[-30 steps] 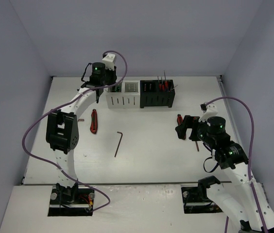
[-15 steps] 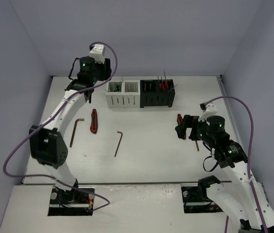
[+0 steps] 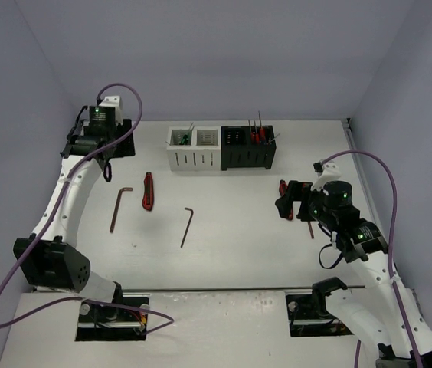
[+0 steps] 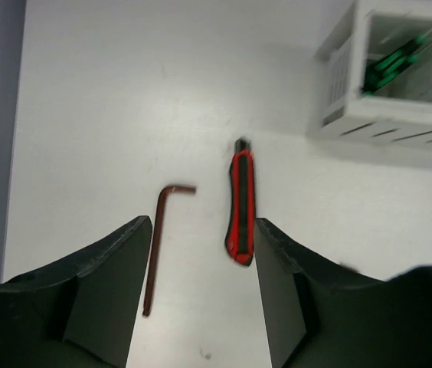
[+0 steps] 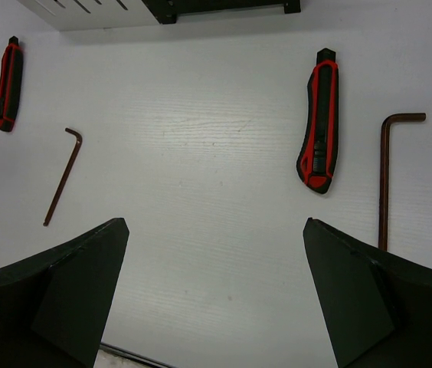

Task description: Sort the tools into containers

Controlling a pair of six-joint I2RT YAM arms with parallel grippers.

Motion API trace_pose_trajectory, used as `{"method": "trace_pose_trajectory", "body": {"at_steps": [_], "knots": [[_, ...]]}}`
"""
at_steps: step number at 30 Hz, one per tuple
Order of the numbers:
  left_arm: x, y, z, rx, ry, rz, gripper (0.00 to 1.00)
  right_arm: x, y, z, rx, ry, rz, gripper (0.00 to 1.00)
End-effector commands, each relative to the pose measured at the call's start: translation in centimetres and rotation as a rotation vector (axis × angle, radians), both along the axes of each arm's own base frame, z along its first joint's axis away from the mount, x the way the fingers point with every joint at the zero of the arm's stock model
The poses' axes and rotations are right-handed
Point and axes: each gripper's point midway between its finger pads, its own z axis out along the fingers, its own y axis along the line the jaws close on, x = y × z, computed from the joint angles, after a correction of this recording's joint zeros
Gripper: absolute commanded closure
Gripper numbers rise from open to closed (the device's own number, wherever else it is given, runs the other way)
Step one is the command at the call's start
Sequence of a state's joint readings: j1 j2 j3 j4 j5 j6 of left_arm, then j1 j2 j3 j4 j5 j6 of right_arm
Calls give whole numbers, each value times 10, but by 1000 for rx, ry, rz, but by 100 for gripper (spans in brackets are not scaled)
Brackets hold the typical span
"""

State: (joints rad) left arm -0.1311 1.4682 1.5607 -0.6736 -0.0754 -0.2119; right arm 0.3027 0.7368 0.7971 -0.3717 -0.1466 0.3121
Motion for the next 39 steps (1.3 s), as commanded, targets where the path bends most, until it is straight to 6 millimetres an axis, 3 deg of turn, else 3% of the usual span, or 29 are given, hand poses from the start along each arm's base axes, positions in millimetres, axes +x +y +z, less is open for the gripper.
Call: {"method": "trace_pose_trajectory", "body": {"at_steps": [1,6,14,19,24,35,39], "knots": [[-15,6,-25,-53,135,27,48,7,8,27,48,-74,12,4],[-6,-6,-53,-107,232,7,45,1,7,29,74,-84,3,4],[21,-16,-124,-155,414,46,42,-6,8,32,123,-92,-11,3],[38,-21,-152,-174,471,64,42,-8,8,34,138,-100,-18,2],[52,-22,-173,-172,503,75,42,-9,7,36,144,-104,-26,2],[59,-18,-213,-143,575,120,44,-10,6,34,146,-97,-34,1],[58,-19,-219,-143,588,122,49,-9,6,34,145,-96,-36,1]]}}
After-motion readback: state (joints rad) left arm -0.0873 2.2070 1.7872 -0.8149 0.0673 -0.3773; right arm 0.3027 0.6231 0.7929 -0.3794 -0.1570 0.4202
